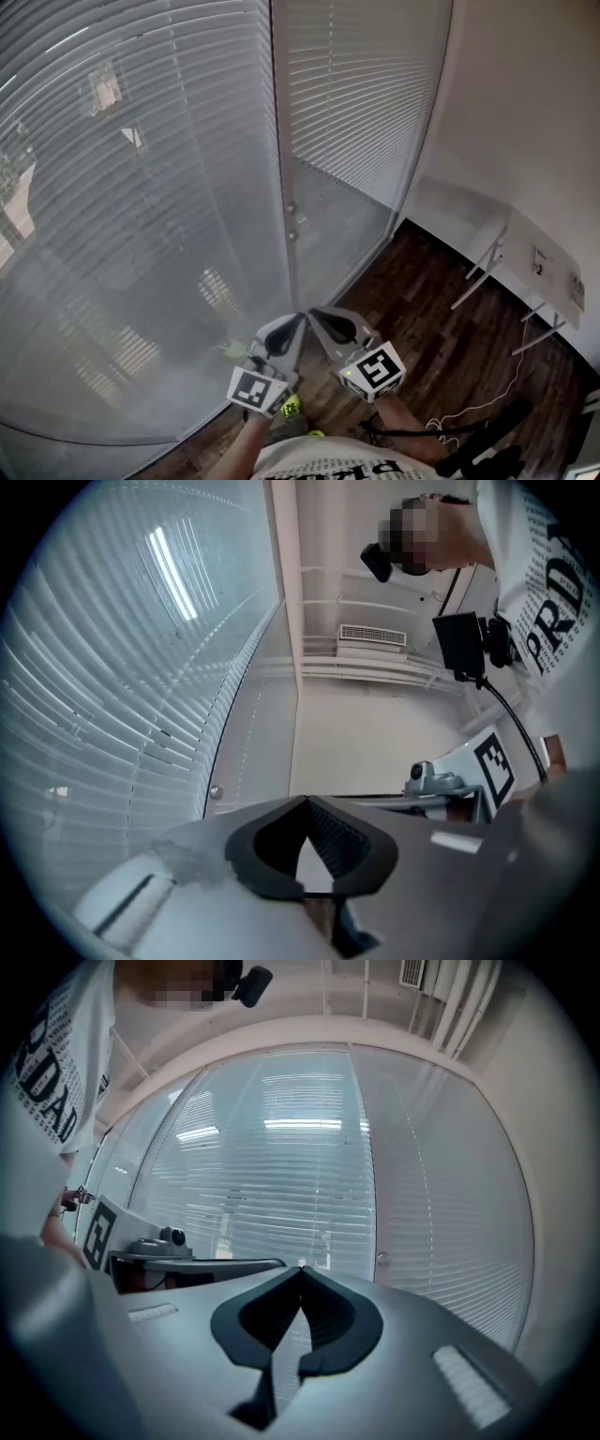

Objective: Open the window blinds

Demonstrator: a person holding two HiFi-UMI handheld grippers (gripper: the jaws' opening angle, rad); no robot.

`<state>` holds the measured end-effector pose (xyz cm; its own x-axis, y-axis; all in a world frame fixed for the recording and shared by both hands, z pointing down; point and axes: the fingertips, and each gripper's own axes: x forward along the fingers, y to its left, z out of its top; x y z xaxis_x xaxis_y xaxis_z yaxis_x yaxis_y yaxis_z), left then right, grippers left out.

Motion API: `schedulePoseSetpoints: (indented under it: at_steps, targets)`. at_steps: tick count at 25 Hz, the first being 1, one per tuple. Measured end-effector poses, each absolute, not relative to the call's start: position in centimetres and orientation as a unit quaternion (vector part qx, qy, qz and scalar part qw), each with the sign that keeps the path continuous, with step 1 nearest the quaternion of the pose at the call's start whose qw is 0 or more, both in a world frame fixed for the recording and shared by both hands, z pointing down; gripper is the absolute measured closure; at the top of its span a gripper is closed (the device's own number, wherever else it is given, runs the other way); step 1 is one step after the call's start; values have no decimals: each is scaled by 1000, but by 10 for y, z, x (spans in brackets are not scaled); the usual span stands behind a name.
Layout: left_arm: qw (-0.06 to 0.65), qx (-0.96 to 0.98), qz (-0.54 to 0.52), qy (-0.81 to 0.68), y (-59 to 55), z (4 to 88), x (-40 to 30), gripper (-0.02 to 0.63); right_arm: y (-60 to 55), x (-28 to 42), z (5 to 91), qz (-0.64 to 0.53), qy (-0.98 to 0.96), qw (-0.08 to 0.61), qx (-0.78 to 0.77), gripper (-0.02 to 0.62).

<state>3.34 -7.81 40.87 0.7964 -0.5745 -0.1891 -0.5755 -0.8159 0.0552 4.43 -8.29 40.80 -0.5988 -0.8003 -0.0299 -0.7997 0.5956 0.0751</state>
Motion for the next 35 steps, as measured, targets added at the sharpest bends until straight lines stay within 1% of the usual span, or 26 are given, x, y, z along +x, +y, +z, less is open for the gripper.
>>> schedulePoseSetpoints:
  at_steps: [6, 12, 14, 22, 32, 35]
  targets:
    - [12, -945, 111, 308, -126, 382, 35, 614, -131, 45, 388, -57, -888, -1, 455, 588]
    - [28, -950, 82, 301, -160, 391, 32, 614, -163, 42, 388, -63, -886, 6, 459, 588]
    - [22, -949, 80, 303, -168, 391, 31, 614, -172, 41, 387, -65, -885, 9, 461, 588]
    - [4, -951, 81, 299, -202, 397, 20, 614, -209, 30, 389, -88, -879, 35, 468, 588]
    - [-1, -959, 79, 272, -227, 414, 18, 614, -239, 27, 407, -119, -859, 93, 489, 583]
    - [-3, -959, 78, 272, -234, 421, 19, 614, -249, 29, 410, -127, -852, 101, 498, 562]
